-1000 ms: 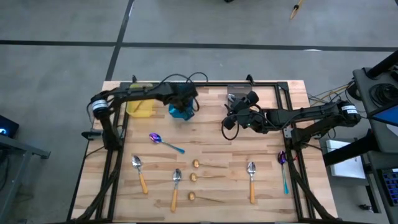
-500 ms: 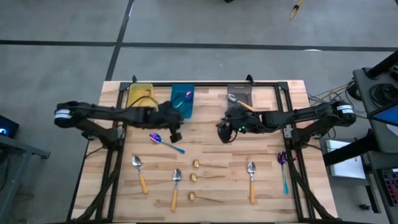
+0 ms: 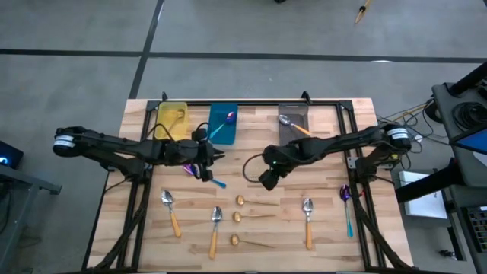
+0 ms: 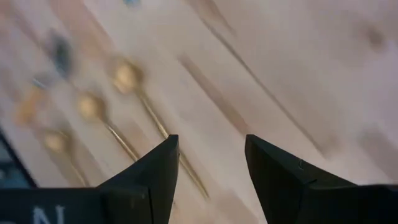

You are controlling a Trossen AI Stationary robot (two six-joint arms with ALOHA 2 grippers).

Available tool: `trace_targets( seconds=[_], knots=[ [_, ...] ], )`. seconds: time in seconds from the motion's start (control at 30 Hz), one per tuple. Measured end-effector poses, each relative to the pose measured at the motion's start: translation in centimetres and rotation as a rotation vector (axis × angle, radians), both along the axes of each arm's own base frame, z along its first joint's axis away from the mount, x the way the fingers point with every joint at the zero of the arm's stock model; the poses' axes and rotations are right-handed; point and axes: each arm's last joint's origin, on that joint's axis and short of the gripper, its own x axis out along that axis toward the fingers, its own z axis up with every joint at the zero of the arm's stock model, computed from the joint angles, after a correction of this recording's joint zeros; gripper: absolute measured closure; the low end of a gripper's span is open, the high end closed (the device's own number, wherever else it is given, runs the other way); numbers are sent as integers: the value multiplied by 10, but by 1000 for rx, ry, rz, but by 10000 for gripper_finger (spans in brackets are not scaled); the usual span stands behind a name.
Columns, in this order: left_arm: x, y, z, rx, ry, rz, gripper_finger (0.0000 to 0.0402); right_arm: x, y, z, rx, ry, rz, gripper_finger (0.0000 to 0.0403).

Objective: Sort silverware by color (type)
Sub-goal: Put the yellow spoon into the black bin

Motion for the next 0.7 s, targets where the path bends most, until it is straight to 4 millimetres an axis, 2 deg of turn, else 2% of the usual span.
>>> trace_targets(
  seconds=[0.17, 0.3, 0.5, 0.7],
  knots=[
    [-2, 0, 7, 91, 16, -40, 373, -8, 11, -7, 42, 340, 23, 227],
    [-2, 0, 9, 116, 18, -53, 373, -20, 28, -4, 37, 559, -24, 227],
    [-1, 0, 7, 146, 35, -69, 373, -44, 73, -2, 72, 652, 0, 227],
    [-1, 0, 7, 146, 35, -69, 373, -66, 107, -12, 173, 643, -154, 227]
  ],
)
